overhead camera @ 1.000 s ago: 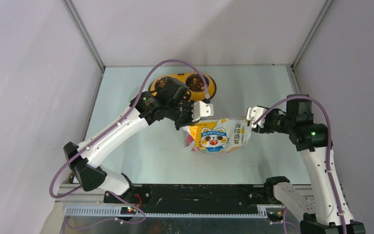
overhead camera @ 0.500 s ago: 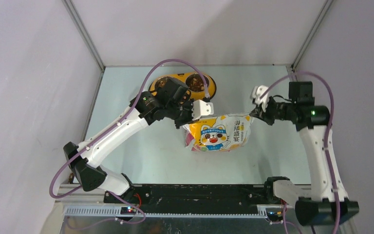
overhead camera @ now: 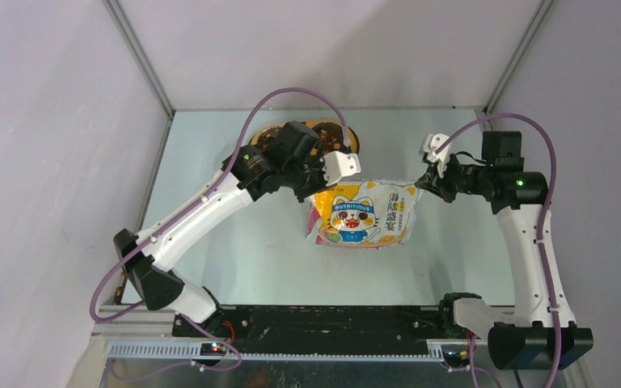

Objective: Serve the pet food
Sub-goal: Close the pet food bag at the center of the board.

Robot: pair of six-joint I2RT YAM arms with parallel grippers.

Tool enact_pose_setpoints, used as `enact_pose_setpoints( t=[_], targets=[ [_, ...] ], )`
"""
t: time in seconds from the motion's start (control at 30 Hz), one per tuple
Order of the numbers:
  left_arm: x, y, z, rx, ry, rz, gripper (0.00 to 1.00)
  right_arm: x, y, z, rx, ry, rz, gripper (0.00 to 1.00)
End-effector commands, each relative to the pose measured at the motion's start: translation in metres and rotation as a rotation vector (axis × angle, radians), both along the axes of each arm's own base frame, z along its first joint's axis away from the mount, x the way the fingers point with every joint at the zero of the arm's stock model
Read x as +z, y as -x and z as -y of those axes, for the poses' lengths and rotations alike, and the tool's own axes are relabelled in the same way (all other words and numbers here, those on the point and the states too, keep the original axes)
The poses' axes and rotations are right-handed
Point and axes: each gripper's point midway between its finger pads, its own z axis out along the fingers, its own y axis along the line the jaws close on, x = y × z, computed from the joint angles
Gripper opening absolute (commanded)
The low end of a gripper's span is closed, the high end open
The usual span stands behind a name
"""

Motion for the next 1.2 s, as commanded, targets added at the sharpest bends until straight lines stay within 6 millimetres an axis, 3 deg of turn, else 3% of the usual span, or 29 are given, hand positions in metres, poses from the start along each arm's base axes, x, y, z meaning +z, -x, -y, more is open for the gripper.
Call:
enact_pose_setpoints(
  t=[0.0,0.4,0.7,0.77,0.8,0.87,0.93,1.07,1.17],
  targets=[
    [0.049,-0.032,-0.008,0.139,0.064,0.142,0.00,0.063,-0.024,0.016,-0.080,0.038,0.323,0.00],
    [0.071,-0.044,-0.001,0.159,0.119,0.202,0.00,0.066,-0.040,0.029,-0.169,0.049,0.368,0.00],
    [0.067,-0.053,0.008,0.188,0.135,0.190,0.00,0.063,-0.046,0.038,-0.210,0.088,0.397,0.00],
    [0.067,-0.051,0.009,0.180,0.140,0.176,0.00,0.061,-0.034,0.025,-0.124,0.071,0.398,0.15],
    [0.067,-0.050,0.010,0.178,0.144,0.171,0.00,0.059,-0.026,0.021,-0.098,0.064,0.384,0.33],
    [0.066,-0.048,0.010,0.174,0.144,0.164,0.00,0.057,-0.014,0.008,-0.022,0.048,0.379,0.55],
    [0.064,-0.046,0.009,0.170,0.142,0.160,0.00,0.054,-0.002,-0.013,0.068,0.045,0.380,0.66],
    [0.057,-0.043,0.007,0.163,0.130,0.144,0.00,0.047,-0.002,-0.034,0.123,0.084,0.422,0.68],
    [0.053,-0.041,0.007,0.161,0.126,0.134,0.00,0.036,-0.011,-0.039,0.103,0.149,0.466,0.67]
  ],
)
